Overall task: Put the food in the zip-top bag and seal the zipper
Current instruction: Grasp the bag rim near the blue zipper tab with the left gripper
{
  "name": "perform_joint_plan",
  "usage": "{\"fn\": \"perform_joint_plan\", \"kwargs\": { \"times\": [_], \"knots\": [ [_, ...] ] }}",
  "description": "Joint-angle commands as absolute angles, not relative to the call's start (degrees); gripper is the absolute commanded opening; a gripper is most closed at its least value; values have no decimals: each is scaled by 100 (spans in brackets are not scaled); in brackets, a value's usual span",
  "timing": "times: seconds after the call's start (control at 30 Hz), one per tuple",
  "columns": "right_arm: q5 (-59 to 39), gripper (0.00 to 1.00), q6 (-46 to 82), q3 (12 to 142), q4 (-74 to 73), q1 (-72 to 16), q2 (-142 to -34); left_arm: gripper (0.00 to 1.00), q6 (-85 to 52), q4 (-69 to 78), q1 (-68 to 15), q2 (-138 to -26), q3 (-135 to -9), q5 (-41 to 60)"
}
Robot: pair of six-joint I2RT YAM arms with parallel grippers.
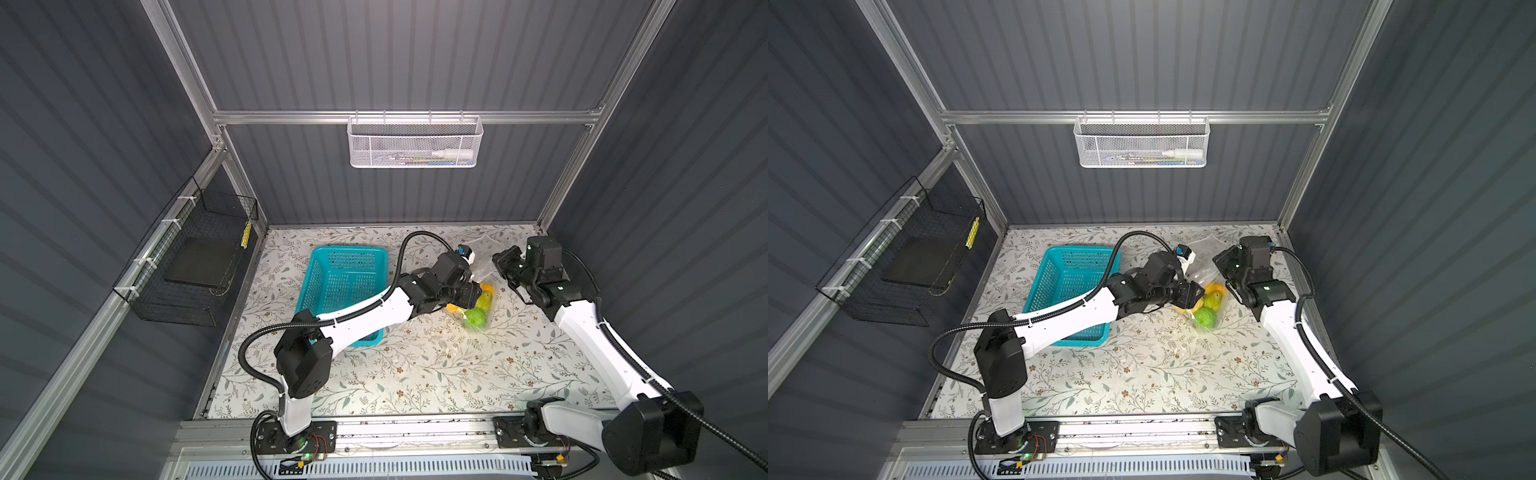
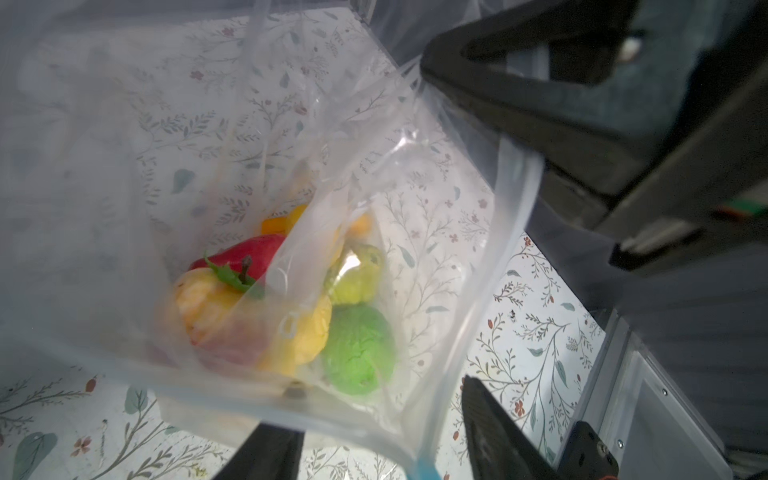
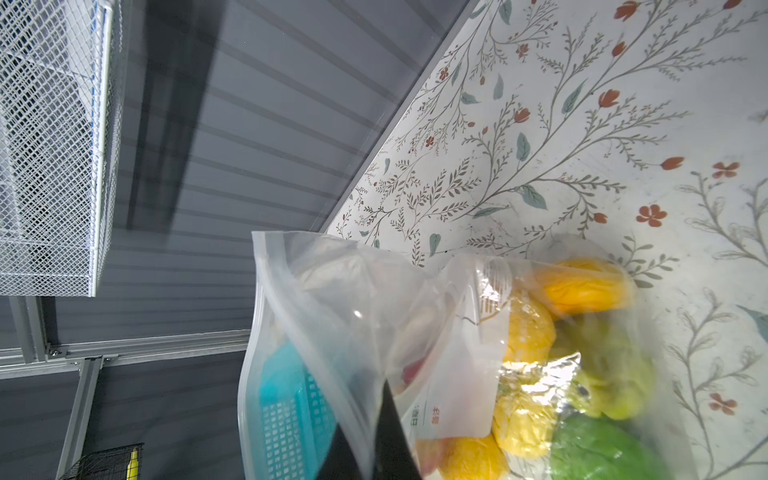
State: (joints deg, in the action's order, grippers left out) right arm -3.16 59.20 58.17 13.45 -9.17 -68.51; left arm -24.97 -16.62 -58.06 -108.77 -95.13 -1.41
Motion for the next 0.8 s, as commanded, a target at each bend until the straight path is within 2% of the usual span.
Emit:
{"fn": "perform_joint_plan", "kwargs": {
  "times": [0.0,0.17,0.43,0.5,0.67,0.77],
  "knots": [
    [-264,0,5968,5723,1268,-940,-6699,54,-2239,-1857,-5827,-11062,-9887,-386],
    [-306,0,5974,5654,1275,-940,-6610,47,-2259,-1784,-5827,-11152,-9980,-511],
    [-418,0,5983,5482,1152,-936,-6482,13,-2119,-1992,-5827,-11347,-10272,-476],
    [-535,0,5839,5514,1121,-910,-6485,7,-2001,-2009,-5827,-11314,-10285,-365],
    [-1367,16,4858,5946,1341,-669,-6791,1,-1607,-1849,-5827,-11100,-10078,222],
    [-1854,32,4329,6461,1960,-401,-7095,0,-1468,-1851,-5827,-11061,-10007,563]
  ]
}}
